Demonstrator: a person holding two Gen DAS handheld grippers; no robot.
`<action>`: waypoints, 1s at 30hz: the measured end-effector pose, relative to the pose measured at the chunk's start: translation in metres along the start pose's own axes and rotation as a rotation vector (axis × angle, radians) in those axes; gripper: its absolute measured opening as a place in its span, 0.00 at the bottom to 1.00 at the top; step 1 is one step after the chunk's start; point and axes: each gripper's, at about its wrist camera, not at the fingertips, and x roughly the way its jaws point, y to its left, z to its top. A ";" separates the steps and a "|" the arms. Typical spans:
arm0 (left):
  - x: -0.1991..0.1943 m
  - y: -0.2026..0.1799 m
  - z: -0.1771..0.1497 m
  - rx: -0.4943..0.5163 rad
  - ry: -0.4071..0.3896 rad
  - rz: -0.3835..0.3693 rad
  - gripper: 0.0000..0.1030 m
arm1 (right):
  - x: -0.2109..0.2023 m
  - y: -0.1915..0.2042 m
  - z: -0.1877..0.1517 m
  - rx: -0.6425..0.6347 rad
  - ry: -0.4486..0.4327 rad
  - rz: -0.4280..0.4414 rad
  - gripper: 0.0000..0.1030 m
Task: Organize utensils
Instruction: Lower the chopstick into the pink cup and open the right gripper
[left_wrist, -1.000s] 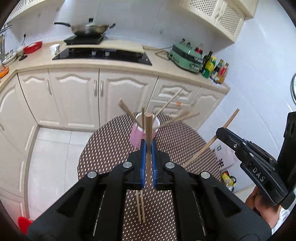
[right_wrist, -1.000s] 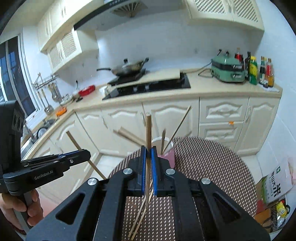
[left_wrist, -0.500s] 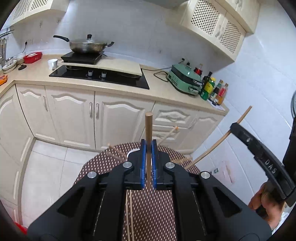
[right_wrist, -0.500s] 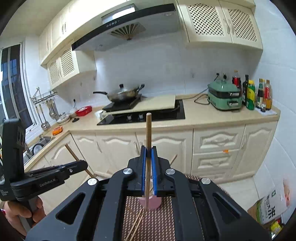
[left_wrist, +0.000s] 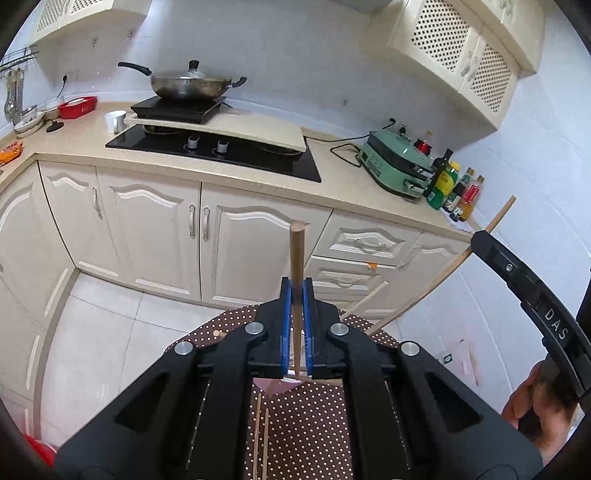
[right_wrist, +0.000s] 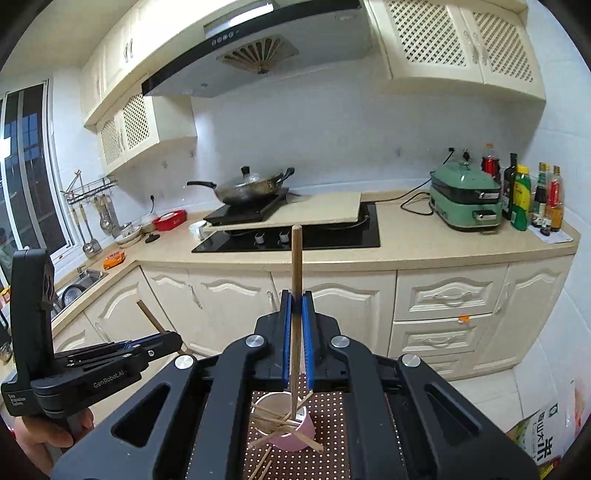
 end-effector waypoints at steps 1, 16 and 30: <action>0.004 0.000 0.000 0.000 0.005 0.004 0.06 | 0.005 0.000 -0.001 -0.002 0.009 0.006 0.04; 0.041 -0.002 -0.015 0.040 0.093 0.016 0.06 | 0.042 0.002 -0.025 -0.034 0.132 0.021 0.04; 0.054 -0.002 -0.033 0.048 0.204 0.007 0.06 | 0.060 0.007 -0.057 -0.019 0.285 0.024 0.05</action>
